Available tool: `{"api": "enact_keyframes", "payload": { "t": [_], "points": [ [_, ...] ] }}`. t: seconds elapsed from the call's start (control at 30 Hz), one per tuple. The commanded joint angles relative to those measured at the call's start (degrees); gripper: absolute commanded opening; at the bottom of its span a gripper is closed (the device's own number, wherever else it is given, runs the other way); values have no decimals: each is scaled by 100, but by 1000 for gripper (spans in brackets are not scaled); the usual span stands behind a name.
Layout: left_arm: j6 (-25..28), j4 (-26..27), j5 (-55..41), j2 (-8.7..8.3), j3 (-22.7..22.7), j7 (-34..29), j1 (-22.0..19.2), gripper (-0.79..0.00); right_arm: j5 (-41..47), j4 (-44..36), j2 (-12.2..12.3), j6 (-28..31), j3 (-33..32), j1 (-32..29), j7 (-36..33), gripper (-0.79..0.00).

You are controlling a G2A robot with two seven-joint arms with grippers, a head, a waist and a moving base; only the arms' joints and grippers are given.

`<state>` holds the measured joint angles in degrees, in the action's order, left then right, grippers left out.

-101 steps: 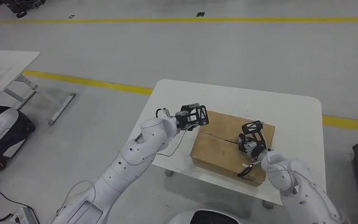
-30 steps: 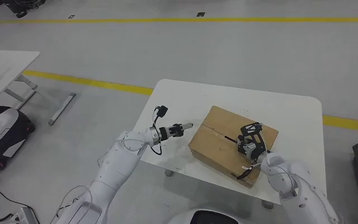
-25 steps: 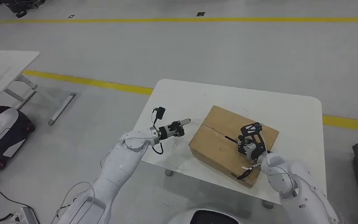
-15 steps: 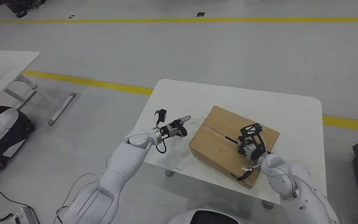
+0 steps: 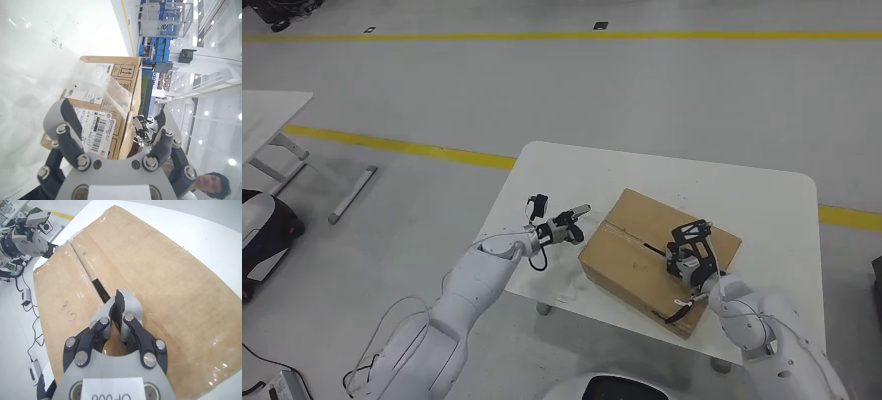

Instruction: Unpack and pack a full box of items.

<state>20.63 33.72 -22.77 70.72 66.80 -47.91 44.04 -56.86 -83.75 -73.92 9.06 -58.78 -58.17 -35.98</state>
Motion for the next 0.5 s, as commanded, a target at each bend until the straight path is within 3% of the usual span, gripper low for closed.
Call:
{"api": "enact_keyframes", "payload": {
  "t": [0.0,0.17,0.47],
  "points": [
    [9,-120,-104,36,-17,-8,-48,0,-4,-13,-1,-4,-3,-9,0,-785],
    [44,-365,-339,106,-32,-189,-145,0,-9,-44,-1,-5,-27,-37,28,-785],
    [11,-320,-343,110,-35,-146,-106,0,-1,-65,1,2,-83,-52,9,-785]
  ]
}}
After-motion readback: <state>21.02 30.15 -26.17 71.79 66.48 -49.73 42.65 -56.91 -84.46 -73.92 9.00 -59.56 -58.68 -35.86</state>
